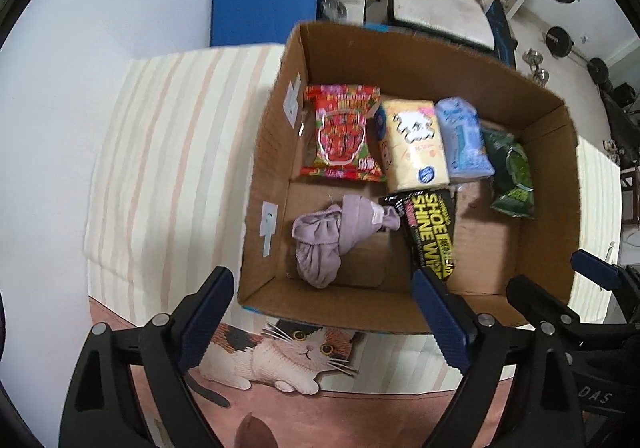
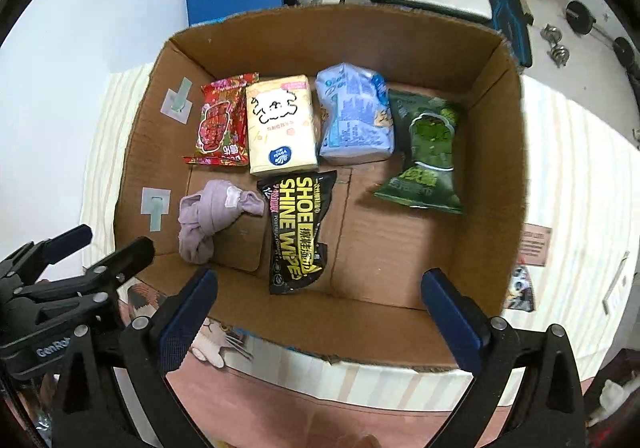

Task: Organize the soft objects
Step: 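Open both tools to drop the cloth and wipes pack into the box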

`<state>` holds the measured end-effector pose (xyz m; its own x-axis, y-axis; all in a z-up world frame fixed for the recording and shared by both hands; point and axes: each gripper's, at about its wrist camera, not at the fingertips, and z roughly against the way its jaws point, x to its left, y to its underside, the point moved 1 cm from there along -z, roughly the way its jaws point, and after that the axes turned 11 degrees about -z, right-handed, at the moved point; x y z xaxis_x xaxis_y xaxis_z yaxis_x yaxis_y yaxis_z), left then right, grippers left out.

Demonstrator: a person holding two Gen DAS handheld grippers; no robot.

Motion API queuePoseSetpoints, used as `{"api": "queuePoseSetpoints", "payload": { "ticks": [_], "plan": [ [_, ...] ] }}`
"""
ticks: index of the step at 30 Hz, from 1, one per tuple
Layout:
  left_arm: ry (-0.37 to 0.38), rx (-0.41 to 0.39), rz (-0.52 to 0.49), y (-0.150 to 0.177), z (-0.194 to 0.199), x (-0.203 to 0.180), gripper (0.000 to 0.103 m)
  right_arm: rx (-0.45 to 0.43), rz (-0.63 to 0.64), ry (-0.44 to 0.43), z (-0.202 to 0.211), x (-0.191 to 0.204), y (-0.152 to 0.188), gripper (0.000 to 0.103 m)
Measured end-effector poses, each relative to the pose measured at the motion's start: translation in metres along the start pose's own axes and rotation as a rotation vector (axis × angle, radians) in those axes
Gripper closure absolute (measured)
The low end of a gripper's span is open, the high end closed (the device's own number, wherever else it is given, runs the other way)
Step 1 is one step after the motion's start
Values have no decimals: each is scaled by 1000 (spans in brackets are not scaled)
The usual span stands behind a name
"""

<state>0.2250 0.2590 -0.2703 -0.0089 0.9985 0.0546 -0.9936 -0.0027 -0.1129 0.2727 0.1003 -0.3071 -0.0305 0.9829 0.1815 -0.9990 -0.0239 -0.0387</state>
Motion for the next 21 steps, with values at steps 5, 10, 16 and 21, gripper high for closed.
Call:
{"api": "queuePoseSetpoints", "payload": {
  "ticks": [5,10,16,21],
  "plan": [
    [-74,-109,16,14,36,-6,12,-82,3,34,28,-9,11,0],
    [-95,-178,29,33,63,-14,12,-149,10,35,57,-21,31,0],
    [-111,-248,20,55,92,-33,12,-238,4,24,91,-37,58,0],
    [-113,-288,18,66,114,-51,12,-268,-21,-40,113,-55,82,0]
  ]
}}
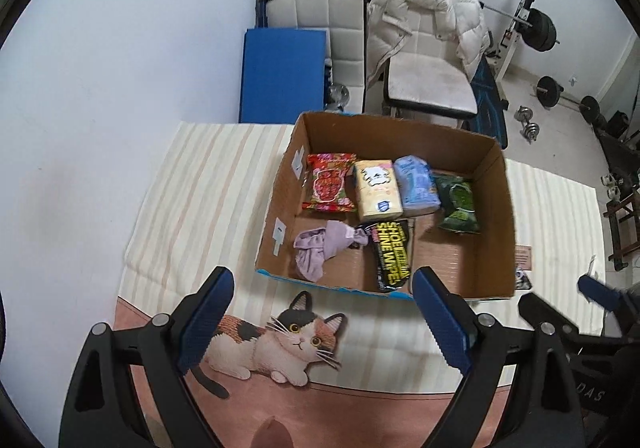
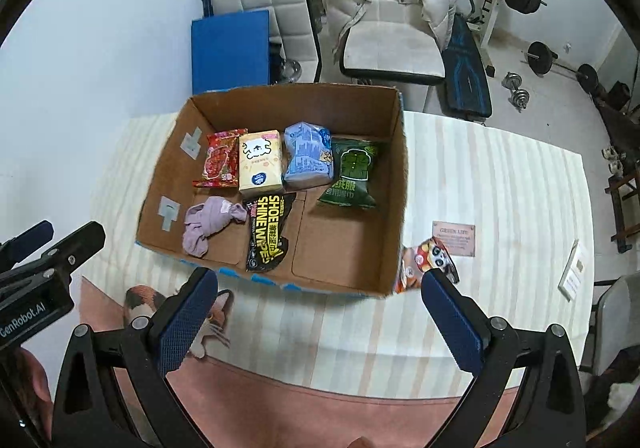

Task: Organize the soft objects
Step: 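Grasp the panda snack bag with left tool while right tool grasps white box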

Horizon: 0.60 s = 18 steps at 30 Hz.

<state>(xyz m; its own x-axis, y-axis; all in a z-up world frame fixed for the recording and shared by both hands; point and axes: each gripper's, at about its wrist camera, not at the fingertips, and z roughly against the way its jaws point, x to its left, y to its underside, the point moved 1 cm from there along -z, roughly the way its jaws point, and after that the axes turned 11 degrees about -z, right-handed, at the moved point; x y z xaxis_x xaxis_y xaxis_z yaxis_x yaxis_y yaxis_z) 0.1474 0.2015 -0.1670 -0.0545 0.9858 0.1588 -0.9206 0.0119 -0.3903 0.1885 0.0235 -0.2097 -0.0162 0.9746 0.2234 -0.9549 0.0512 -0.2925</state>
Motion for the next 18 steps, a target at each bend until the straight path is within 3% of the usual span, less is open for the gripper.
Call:
{"api": "queuePoseSetpoints", "payload": {
  "ticks": [4,6,11,18],
  "plan": [
    [-24,-23,-71,-11,15,-34,12,15,-82,-123,12,-27,8,0],
    [-36,-32,-148,-21,17,-62,12,23,-132,-142,15,-51,9,0],
    [4,-21,-416,-51,-2,-155,12,9,-274,-78,19,-136,11,0],
    [56,169,-861,-71,-96,-300,12,63,-470,85,6,-285,16,0]
  ]
}}
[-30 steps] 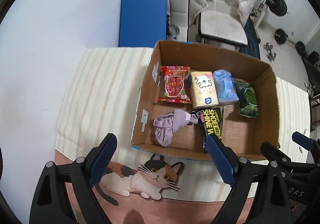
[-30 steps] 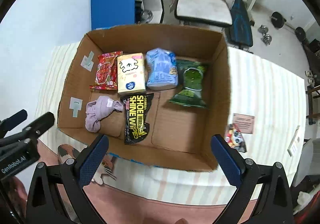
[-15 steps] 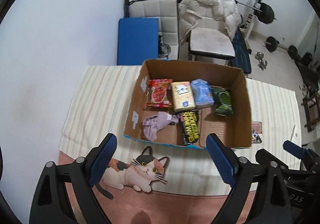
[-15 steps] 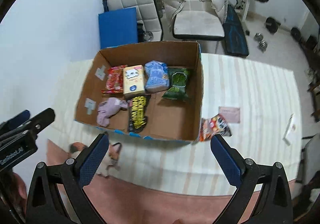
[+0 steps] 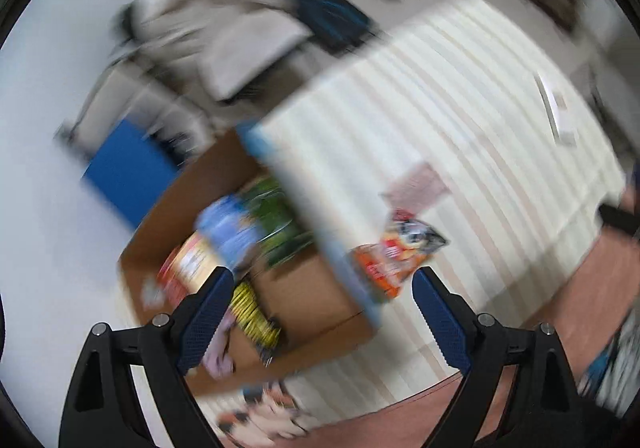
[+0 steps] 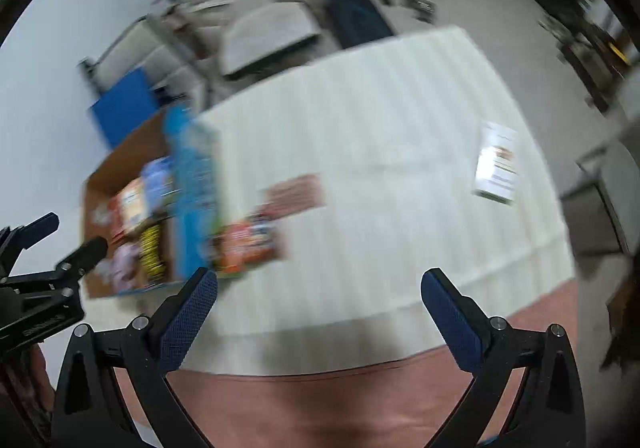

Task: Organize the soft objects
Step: 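Grasp the panda snack bag with left tool while right tool grasps white box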

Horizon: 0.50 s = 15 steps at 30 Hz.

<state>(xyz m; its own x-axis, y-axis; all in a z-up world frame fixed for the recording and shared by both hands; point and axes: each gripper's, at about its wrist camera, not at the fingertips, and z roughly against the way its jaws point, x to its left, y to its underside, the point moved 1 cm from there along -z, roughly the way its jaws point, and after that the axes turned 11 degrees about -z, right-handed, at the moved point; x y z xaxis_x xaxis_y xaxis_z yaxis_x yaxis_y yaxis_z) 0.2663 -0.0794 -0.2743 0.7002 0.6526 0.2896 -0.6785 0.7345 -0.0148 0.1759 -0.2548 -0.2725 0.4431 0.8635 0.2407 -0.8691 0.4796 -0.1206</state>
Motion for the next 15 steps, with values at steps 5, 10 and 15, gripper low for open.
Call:
{"api": "queuePoseSetpoints", "payload": {
  "ticks": [5,10,15],
  "plan": [
    [24,224,-270,-41,-80,-47,12,45,-55,97,-26,-71,-41,0],
    [102,430,-353,-44,-143,-68,12,102,-79,136,-55,-106,-72,0],
    [127,527,-341,-43,-176,-79,15,131,-82,141,-74,-119,-95,0]
  ]
}}
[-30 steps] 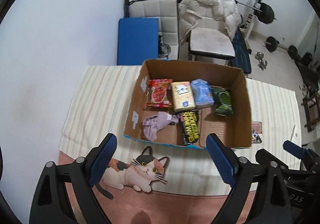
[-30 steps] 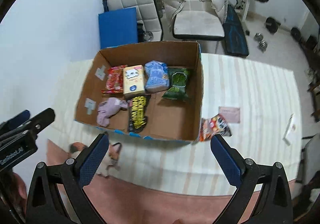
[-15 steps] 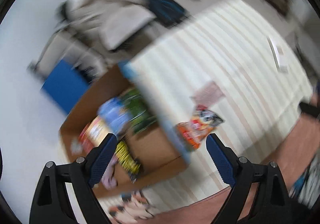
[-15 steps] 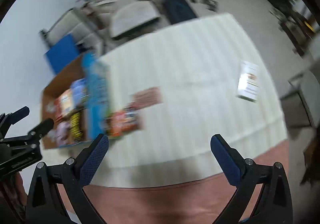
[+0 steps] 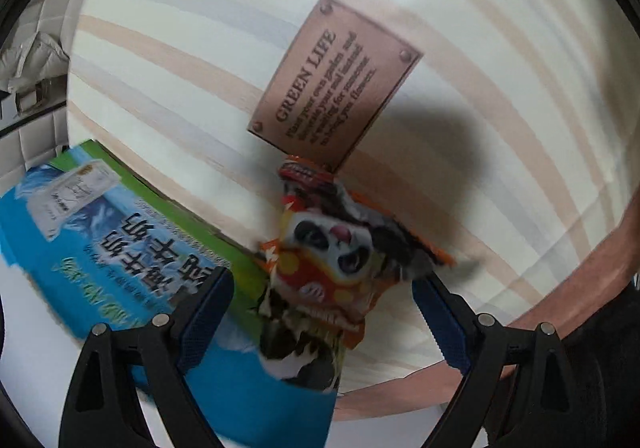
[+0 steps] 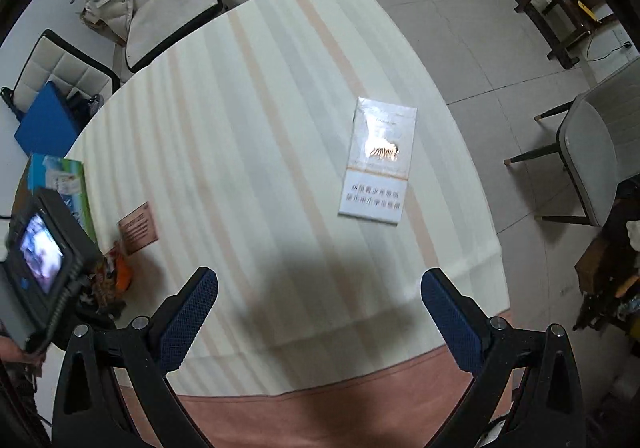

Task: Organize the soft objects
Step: 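Grasp the panda snack bag with left tool while right tool grasps white box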

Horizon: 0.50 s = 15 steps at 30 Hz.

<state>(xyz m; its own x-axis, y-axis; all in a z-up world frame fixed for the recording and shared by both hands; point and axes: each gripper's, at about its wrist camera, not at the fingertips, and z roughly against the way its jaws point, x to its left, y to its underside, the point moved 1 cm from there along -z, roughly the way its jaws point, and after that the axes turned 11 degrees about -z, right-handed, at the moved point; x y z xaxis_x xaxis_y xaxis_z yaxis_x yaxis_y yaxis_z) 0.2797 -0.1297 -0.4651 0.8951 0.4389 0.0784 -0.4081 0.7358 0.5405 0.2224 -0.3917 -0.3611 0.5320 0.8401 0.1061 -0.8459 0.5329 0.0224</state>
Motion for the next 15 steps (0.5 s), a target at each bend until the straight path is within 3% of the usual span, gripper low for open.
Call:
{"api": "queuePoseSetpoints", "payload": {
  "ticks": [1,2,5,12,15],
  "plan": [
    [21,-9,25,-3,0,0,25,3,-2,3,-3,-1,-6,0],
    [42,-16,47,-4,0,1,41,8,-3,10,-7,-2,-11,0],
    [101,-53,141,-7,7,4,50,32,-24,21,-24,-6,-30,0],
    [367,-230,426,-9,28,14,51,110,-132,42,-76,-24,-69,0],
    [404,-256,476,-12,30,22,47,140,-165,56,-95,-28,-81,2]
  ]
}}
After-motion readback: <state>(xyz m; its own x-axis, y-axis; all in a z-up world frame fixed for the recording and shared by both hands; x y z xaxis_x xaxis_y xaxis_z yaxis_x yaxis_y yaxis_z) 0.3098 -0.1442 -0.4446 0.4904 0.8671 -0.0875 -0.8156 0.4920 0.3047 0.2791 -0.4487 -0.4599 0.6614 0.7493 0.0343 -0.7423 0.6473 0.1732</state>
